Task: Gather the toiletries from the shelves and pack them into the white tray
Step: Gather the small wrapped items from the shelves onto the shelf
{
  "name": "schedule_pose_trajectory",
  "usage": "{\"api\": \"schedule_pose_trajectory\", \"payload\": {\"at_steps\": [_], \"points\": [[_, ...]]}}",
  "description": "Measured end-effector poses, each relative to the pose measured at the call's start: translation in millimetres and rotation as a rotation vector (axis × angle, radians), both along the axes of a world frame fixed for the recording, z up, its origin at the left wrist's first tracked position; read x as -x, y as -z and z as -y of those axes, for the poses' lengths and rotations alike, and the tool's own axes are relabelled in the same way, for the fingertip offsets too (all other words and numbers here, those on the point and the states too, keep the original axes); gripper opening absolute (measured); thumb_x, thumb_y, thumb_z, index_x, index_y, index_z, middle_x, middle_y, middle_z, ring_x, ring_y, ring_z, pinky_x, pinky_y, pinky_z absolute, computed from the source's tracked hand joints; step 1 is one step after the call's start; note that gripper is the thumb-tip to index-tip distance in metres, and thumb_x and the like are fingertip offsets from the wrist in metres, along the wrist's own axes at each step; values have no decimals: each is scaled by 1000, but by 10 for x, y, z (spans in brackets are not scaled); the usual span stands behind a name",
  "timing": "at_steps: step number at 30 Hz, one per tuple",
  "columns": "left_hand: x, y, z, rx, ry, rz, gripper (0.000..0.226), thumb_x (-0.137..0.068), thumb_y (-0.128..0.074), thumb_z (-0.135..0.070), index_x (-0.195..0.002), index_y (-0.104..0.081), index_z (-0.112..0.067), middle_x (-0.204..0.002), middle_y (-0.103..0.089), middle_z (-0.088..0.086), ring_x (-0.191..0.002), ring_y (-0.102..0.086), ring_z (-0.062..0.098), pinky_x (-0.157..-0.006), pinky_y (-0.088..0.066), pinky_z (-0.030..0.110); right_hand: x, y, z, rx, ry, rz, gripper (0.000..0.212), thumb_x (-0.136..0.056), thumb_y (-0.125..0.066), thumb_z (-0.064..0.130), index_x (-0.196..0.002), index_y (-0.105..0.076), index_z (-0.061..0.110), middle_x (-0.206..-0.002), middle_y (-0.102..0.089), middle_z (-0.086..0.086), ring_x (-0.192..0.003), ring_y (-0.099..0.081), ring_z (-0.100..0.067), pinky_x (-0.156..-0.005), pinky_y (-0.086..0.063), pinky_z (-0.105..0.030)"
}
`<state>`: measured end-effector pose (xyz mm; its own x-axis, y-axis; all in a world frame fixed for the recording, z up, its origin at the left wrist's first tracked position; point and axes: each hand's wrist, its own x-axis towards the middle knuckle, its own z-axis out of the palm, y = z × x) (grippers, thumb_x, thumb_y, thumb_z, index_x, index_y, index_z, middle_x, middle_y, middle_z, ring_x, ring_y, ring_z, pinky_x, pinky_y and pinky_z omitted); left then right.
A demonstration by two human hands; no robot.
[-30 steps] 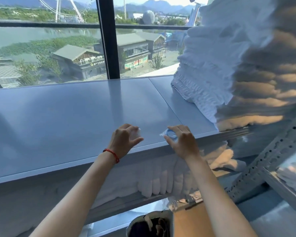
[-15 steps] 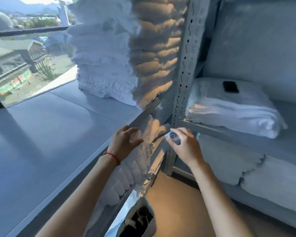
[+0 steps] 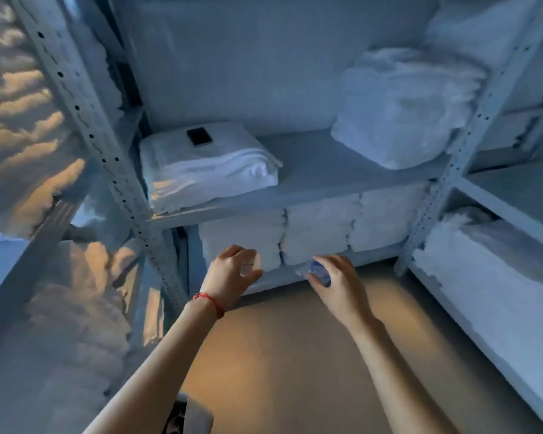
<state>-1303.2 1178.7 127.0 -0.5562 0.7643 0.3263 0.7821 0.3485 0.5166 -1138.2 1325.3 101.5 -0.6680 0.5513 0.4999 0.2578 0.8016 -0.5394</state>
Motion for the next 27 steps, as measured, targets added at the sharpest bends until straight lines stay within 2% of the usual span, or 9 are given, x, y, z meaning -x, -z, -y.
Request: {"api": "schedule_pose_trajectory", "payload": {"at_steps": [2, 6, 11, 12, 15, 17, 19, 21, 27], "points": [[-322, 18, -359, 11, 77, 14, 37, -75, -73, -21, -105, -63, -4, -103, -62, 16, -92, -57, 32, -78, -48, 37, -449, 22, -219, 9, 116, -4, 32, -74, -75, 19, -102, -65, 7, -95, -67, -7, -92, -61, -26, -73, -49, -30], [-1077, 71, -1049, 3, 210, 48, 34, -75, -72, -17, -104, -63, -3, -101, -62, 15, -91, -56, 32, -76, -43, 33, -1392, 40, -660, 9, 237, 35, 34, -77, -71, 24, -106, -63, 9, -98, -66, -5, -92, -61, -24, -75, -49, -29], [-2188, 181, -1992, 6, 438, 97, 32, -72, -72, -25, -97, -64, -7, -97, -61, 12, -91, -55, 29, -75, -45, 34, -2689, -48, -1174, 9, 469, 21, 27, -75, -74, 16, -99, -65, 9, -94, -66, -5, -88, -57, -21, -70, -36, -3], [-2396, 189, -2152, 8, 473, 117, 33, -72, -73, -25, -99, -64, -8, -99, -61, 11, -92, -55, 28, -77, -45, 35, -2919, -51, -1247, 10, 515, 26, 26, -76, -74, 17, -99, -65, 10, -94, -66, -4, -89, -56, -20, -68, -37, -4], [-2967, 183, -2575, 11, 596, 120, 35, -72, -75, -22, -101, -64, -7, -101, -62, 12, -93, -56, 28, -77, -44, 32, -3521, -17, -1429, 33, 637, 28, 30, -77, -72, 21, -104, -64, 10, -99, -66, -6, -93, -56, -25, -71, -45, -26], [-3304, 172, -2842, 23, 695, 116, 41, -69, -71, -34, -99, -65, -6, -98, -63, 14, -89, -58, 30, -73, -46, 32, -3864, 14, -1542, 39, 715, 15, 31, -76, -73, 19, -103, -64, 9, -100, -66, -7, -94, -57, -27, -71, -45, -28], [-3614, 171, -3118, 42, 797, 114, 55, -66, -54, -50, -99, -64, -8, -98, -64, 14, -87, -59, 29, -73, -51, 37, -4176, 60, -1652, 45, 806, 6, 29, -77, -72, 19, -104, -64, 11, -101, -66, -4, -96, -57, -25, -71, -43, -26], [-3906, 204, -3408, 57, 878, 93, 58, -66, -50, -53, -101, -64, -9, -101, -63, 12, -89, -59, 28, -75, -51, 38, -4469, 124, -1771, 78, 905, 6, 29, -80, -69, 22, -106, -63, 14, -105, -64, -1, -101, -54, -22, -73, -41, -24], [-4734, 317, -4337, 58, 1059, 95, 37, -74, -73, -19, -106, -62, -4, -102, -62, 15, -95, -56, 30, -80, -42, 31, -5205, 292, -2224, 148, 1127, 0, 29, -82, -66, 25, -109, -63, 16, -107, -63, -2, -101, -54, -22, -77, -49, -35]]}}
